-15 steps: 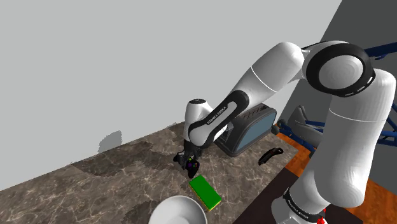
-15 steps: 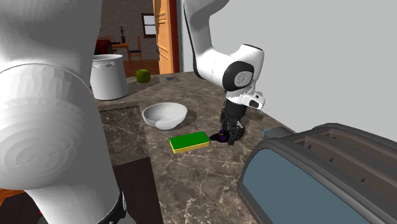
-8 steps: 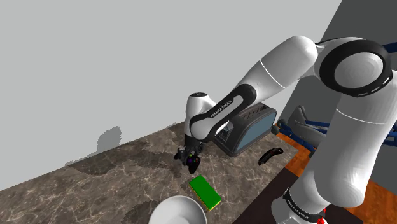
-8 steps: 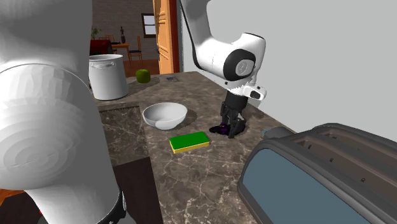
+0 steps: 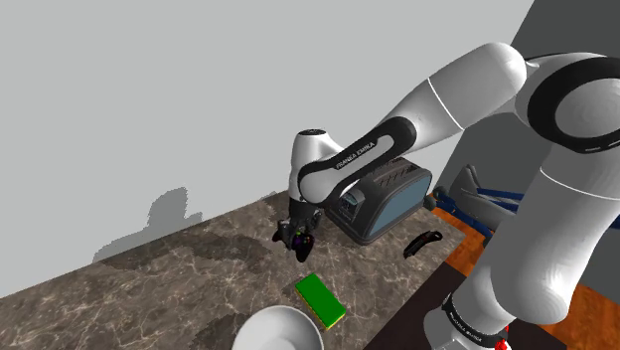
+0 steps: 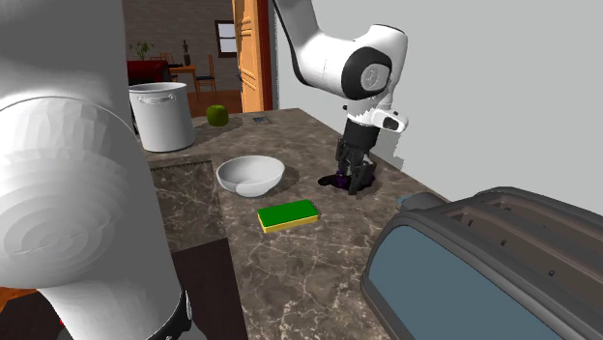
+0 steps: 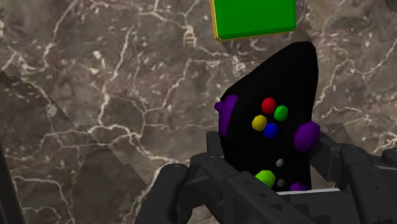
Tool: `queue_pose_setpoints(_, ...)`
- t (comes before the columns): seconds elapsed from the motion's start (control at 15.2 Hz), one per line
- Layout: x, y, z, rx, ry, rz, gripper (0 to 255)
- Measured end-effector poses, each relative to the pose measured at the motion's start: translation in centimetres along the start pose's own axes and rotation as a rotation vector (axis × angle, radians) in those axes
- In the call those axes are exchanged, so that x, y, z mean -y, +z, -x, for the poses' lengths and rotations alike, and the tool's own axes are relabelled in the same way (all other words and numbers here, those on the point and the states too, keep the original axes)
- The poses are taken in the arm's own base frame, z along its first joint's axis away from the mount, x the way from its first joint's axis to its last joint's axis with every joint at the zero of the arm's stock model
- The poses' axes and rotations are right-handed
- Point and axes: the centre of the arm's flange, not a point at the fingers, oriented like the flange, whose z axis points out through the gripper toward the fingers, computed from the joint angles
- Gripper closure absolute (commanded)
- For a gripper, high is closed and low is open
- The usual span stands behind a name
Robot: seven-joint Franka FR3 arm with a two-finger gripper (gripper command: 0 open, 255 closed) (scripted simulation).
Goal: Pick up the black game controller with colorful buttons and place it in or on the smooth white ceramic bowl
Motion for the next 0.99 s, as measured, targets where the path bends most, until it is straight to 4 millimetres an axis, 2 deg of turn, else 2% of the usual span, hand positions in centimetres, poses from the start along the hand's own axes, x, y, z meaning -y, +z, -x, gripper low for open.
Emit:
queue_pose_setpoints(0.79, 0.5, -6.2, 1.0, 0.000, 0.000, 0.000, 255)
queue_pose_setpoints(0.99, 2.2, -6.1, 3.1, 0.000, -0.001, 0.000, 255)
